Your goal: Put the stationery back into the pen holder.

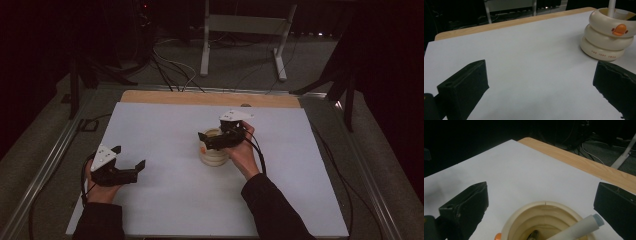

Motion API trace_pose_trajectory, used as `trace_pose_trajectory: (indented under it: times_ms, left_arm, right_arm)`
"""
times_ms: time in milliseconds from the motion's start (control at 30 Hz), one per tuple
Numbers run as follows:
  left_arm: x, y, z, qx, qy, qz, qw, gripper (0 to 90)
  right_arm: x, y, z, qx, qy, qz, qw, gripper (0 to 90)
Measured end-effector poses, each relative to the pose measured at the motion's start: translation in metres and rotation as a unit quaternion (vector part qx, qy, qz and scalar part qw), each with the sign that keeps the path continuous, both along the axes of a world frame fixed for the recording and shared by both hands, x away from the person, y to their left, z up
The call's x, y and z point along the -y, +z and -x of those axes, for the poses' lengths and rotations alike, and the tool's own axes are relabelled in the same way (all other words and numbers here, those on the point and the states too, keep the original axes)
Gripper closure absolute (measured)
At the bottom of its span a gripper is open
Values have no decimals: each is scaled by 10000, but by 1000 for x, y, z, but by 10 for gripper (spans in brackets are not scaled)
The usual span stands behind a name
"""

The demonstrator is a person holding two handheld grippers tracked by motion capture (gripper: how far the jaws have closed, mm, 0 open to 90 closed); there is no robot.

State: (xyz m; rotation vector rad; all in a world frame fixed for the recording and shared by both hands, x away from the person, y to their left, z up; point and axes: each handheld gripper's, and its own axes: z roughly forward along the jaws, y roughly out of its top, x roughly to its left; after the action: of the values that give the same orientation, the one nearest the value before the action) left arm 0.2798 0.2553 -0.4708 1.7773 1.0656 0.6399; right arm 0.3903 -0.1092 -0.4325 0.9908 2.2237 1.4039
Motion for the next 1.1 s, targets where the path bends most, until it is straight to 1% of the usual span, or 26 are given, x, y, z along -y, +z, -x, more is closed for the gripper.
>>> trace_pose_trajectory:
  times_ms: [567, 667, 800, 1100]
  left_arm:
    - [-1, 0, 0, 9, 8, 6, 10000, 2]
    - [-1, 0, 0, 9, 11, 10, 10000, 2]
    - [0, 0, 0, 7, 11, 4, 10000, 2]
    - [0, 0, 0, 3, 11, 4, 10000, 2]
  right_arm:
    - [14, 5, 0, 74, -115, -73, 9999, 2]
    - [19, 6, 0, 98, -136, -74, 9998, 2]
    - [25, 7, 1, 83, -184, -134, 9997, 2]
    - [41, 11, 3, 136, -298, -139, 9994, 2]
